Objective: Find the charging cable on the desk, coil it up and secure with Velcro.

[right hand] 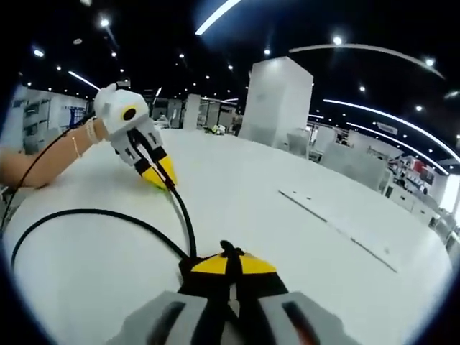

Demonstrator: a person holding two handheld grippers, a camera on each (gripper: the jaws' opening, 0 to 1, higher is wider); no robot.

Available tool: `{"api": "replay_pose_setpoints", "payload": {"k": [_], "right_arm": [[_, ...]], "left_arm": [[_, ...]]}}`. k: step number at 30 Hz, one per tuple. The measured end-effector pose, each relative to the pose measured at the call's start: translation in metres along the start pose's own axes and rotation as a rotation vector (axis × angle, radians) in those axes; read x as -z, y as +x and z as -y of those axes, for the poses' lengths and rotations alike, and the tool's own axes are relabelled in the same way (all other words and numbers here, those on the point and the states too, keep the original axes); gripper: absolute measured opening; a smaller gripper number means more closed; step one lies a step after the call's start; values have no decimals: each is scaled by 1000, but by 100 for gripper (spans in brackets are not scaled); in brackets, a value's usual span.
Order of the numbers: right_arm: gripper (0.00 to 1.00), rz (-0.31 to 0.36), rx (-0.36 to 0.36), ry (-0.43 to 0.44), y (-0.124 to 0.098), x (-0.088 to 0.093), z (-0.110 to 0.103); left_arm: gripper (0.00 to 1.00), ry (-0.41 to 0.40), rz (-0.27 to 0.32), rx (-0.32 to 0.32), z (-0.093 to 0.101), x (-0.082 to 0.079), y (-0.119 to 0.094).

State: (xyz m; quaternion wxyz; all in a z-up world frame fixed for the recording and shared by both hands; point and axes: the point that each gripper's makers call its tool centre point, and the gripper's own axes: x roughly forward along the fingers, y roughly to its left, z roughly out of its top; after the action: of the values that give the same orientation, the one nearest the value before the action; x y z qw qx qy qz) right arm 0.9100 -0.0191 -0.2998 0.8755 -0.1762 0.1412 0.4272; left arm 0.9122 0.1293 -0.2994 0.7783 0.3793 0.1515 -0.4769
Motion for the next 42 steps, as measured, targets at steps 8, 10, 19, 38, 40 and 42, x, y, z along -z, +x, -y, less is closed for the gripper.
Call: {"api": "replay_pose_setpoints", "payload": {"k": [8, 10, 19, 38, 40, 42], "right_arm": [[3, 55, 14, 85, -15, -17, 8], [3, 41, -3, 150, -18, -16, 8], [2, -93, -80, 269, -4, -2, -6], [2, -126, -46, 253, 13, 5, 6], [2, -124, -4, 227, 16, 5, 11], [2, -129, 46, 199, 18, 6, 17]], "left_arm": [[7, -3, 3, 0, 0, -1, 1], [7, -2, 2, -1, 1, -1, 1], [7, -2, 3, 0, 1, -1, 2], [7, -39, 27, 3, 0, 1, 2], [7, -41, 28, 3, 1, 1, 2], [7, -42, 29, 2, 1, 1, 1]]}}
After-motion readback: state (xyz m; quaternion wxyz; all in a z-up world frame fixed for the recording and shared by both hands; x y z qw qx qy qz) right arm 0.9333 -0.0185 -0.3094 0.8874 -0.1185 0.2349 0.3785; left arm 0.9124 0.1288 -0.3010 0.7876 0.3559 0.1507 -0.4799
